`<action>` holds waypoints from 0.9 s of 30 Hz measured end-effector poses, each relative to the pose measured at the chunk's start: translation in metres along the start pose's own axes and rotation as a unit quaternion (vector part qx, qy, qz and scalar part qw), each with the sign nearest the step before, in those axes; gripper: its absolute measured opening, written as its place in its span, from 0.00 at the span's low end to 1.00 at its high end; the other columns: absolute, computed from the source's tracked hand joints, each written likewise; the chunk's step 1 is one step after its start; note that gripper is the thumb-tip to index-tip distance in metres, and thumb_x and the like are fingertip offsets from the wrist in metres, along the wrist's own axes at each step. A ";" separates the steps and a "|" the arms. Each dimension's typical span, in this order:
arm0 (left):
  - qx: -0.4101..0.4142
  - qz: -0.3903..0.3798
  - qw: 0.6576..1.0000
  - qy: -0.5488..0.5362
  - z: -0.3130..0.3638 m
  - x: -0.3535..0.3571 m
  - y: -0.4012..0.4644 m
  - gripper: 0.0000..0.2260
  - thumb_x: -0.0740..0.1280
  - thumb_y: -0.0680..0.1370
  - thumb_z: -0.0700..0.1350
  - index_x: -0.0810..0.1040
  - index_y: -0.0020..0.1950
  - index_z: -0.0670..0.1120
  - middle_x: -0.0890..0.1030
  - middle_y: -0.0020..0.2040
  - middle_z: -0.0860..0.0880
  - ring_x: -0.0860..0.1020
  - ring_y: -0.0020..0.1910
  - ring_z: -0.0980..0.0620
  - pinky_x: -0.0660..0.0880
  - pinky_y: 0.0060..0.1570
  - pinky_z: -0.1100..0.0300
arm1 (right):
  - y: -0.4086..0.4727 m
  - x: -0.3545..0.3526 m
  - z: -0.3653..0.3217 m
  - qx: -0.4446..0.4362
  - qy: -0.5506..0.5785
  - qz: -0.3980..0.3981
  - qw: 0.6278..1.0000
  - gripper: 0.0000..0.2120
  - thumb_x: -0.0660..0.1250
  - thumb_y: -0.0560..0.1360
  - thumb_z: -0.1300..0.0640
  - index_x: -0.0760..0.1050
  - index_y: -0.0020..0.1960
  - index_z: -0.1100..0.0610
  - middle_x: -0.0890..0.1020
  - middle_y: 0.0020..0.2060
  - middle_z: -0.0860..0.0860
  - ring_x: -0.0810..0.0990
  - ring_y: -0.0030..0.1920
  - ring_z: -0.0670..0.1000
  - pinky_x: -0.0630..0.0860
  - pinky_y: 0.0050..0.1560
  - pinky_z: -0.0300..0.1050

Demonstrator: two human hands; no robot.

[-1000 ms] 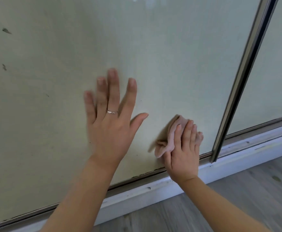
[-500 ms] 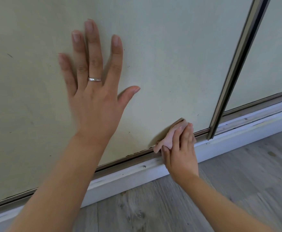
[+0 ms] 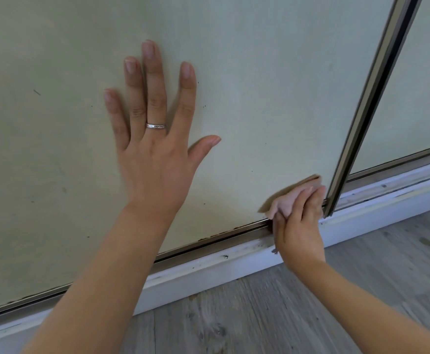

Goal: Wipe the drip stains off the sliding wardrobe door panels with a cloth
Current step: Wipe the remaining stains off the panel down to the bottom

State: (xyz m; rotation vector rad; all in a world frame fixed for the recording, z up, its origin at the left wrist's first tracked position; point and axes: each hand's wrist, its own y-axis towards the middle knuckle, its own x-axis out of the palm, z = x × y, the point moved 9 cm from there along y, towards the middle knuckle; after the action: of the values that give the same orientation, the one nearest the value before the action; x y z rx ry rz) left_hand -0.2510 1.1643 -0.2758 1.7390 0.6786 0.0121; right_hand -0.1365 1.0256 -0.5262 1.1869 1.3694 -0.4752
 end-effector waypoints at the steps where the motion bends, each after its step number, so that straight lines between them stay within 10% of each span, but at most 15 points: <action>1: 0.000 0.002 1.000 0.001 0.001 0.000 0.001 0.37 0.64 0.73 0.64 0.60 0.74 0.44 0.64 0.70 0.32 0.59 0.69 0.35 0.54 0.68 0.40 | 0.001 0.000 -0.004 0.027 0.013 -0.022 0.999 0.40 0.21 0.79 0.55 0.62 0.70 0.74 0.49 0.67 0.82 0.44 0.68 0.82 0.33 0.69 0.70; 6: 0.002 0.002 1.000 0.005 -0.001 0.000 0.000 0.36 0.63 0.75 0.63 0.59 0.75 0.44 0.63 0.70 0.32 0.55 0.70 0.37 0.52 0.69 0.41 | -0.016 -0.002 -0.042 0.031 0.066 0.051 0.996 0.31 0.49 0.81 0.52 0.51 0.73 0.75 0.55 0.68 0.79 0.53 0.70 0.76 0.58 0.70 0.69; 12: 0.010 -0.017 1.000 -0.011 -0.007 -0.004 -0.006 0.37 0.65 0.73 0.61 0.58 0.75 0.43 0.61 0.71 0.31 0.54 0.71 0.37 0.49 0.70 0.44 | -0.003 -0.002 -0.002 0.099 -0.032 -0.004 0.995 0.24 0.46 0.81 0.58 0.62 0.71 0.72 0.49 0.66 0.83 0.53 0.67 0.83 0.31 0.67 0.74; 15: -0.001 -0.033 0.999 -0.002 -0.023 -0.003 -0.028 0.37 0.64 0.75 0.61 0.57 0.75 0.42 0.60 0.71 0.30 0.51 0.71 0.36 0.46 0.71 0.45 | -0.011 -0.019 -0.028 0.137 0.059 0.094 0.984 0.35 0.51 0.79 0.50 0.37 0.74 0.68 0.53 0.74 0.68 0.58 0.73 0.69 0.57 0.73 0.64; 21: 0.033 -0.069 0.997 0.003 -0.035 0.010 -0.057 0.37 0.61 0.75 0.64 0.54 0.76 0.44 0.52 0.72 0.37 0.48 0.72 0.39 0.43 0.72 0.48 | -0.027 0.017 -0.040 0.018 0.078 0.055 0.995 0.38 0.67 0.72 0.63 0.50 0.73 0.76 0.56 0.68 0.79 0.47 0.71 0.76 0.52 0.70 0.70; 27: 0.030 -0.039 0.999 0.012 -0.034 0.010 -0.056 0.36 0.59 0.76 0.65 0.57 0.75 0.44 0.57 0.71 0.36 0.53 0.71 0.37 0.46 0.72 0.47 | -0.034 -0.011 -0.071 -0.191 0.011 0.172 0.966 0.31 0.50 0.70 0.68 0.57 0.73 0.64 0.55 0.73 0.66 0.47 0.77 0.64 0.56 0.71 0.69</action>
State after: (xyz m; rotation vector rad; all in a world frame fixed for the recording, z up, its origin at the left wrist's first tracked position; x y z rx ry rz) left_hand -0.2787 1.2054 -0.3192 1.7711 0.7721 -0.0416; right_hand -0.2026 1.0677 -0.5131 1.0773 1.1745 0.0508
